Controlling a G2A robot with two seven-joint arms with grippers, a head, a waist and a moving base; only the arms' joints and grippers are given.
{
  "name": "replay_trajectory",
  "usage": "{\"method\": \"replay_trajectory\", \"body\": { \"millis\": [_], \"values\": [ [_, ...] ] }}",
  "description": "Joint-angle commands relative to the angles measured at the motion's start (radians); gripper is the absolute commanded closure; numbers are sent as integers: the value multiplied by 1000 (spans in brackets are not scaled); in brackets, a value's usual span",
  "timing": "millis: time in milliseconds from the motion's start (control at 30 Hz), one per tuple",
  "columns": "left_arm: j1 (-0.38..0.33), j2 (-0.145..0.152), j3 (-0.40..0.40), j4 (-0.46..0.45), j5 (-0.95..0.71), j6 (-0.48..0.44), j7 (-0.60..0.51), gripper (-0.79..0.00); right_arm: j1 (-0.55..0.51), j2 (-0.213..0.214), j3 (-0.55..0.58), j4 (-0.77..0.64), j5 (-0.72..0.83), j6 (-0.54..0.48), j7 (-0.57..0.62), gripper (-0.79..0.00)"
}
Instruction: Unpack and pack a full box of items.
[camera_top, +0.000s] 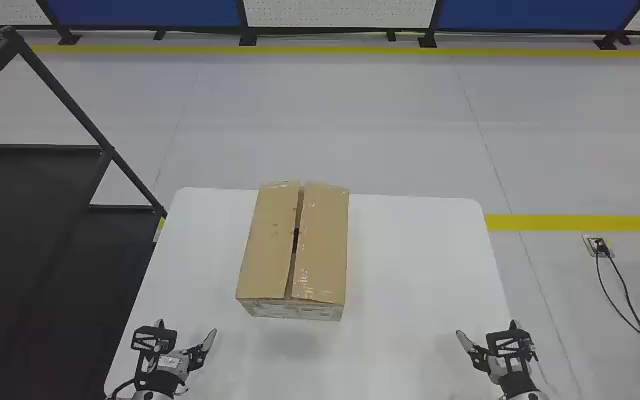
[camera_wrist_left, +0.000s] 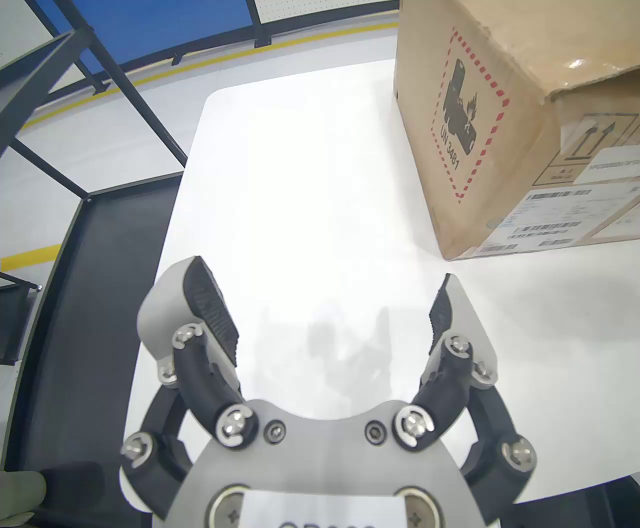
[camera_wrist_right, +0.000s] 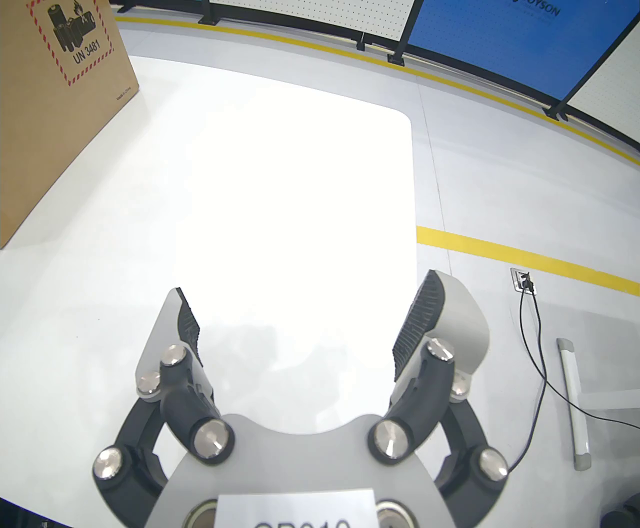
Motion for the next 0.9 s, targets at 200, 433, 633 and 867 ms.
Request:
{"method": "replay_trajectory", "body": {
  "millis": [200, 433, 633, 867],
  "values": [
    [-1, 0, 0, 0, -3, -3, 2, -785, 4, 0, -2, -6, 1, -14, -16, -785],
    [-66, -5, -18, 62, -103, -57, 95, -785, 43, -4, -34, -47, 12, -90, -64, -785],
    [-184, -15, 7, 112, -130, -23, 161, -785, 136, -15, -134, -125, -57, -56, -46, -785],
    [-223, -18, 21, 133, -159, -66, 169, -785, 174, -21, -202, -179, -104, -46, 4, -785]
  ]
}}
